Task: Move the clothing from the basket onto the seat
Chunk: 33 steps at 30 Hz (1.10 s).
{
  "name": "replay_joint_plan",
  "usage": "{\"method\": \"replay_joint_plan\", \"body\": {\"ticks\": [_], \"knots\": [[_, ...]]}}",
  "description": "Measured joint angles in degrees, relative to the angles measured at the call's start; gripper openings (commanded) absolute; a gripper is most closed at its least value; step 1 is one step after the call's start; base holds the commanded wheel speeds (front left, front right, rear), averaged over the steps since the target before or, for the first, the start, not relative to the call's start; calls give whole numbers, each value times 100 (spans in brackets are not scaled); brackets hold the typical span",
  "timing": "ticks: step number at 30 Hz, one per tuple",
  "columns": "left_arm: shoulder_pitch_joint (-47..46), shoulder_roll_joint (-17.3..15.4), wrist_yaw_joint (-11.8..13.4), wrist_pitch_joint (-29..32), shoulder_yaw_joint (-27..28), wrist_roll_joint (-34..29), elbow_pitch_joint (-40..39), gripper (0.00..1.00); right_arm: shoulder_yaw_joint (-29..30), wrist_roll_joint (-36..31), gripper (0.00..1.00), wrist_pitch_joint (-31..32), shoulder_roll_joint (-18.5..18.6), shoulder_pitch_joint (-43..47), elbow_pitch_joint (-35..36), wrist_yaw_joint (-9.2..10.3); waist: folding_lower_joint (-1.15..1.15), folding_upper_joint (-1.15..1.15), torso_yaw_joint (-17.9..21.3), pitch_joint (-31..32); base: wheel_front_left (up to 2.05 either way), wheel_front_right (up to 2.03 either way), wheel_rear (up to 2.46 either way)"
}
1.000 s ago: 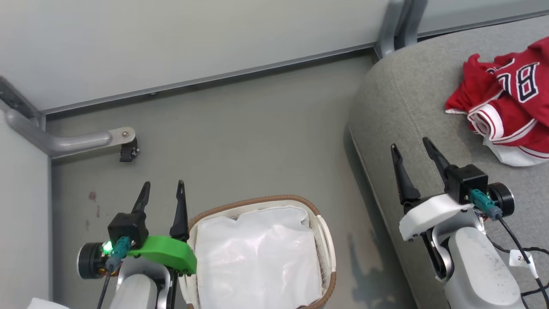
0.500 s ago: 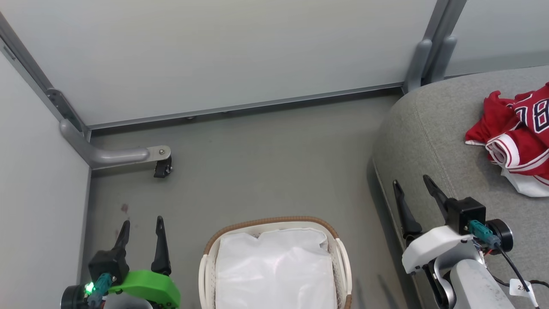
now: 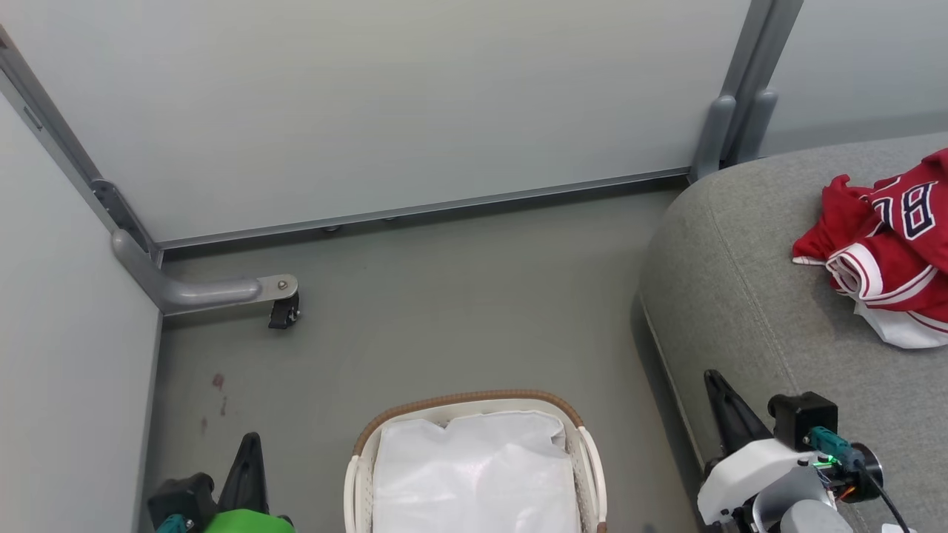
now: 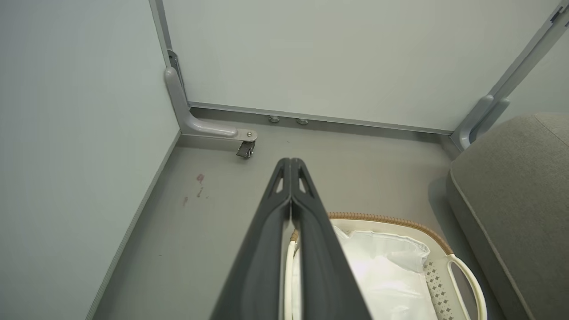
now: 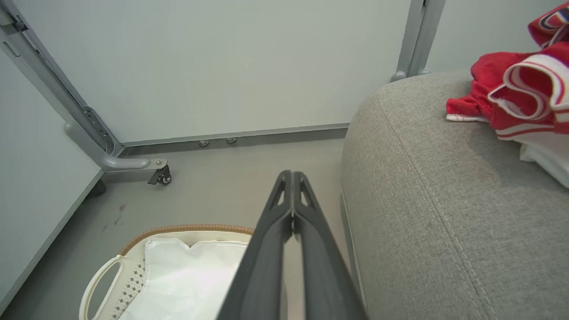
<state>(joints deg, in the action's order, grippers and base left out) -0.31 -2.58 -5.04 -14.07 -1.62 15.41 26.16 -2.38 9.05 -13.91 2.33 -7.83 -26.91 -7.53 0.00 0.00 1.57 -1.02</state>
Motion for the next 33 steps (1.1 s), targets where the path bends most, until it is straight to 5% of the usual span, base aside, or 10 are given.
{"method": "replay_joint_plan", "body": {"ticks": [33], "knots": [[-113, -1, -83, 798, 312, 3051, -480, 0, 333, 3273, 0, 788, 5, 37, 508, 0, 0, 0, -42, 22, 0, 0, 0]]}}
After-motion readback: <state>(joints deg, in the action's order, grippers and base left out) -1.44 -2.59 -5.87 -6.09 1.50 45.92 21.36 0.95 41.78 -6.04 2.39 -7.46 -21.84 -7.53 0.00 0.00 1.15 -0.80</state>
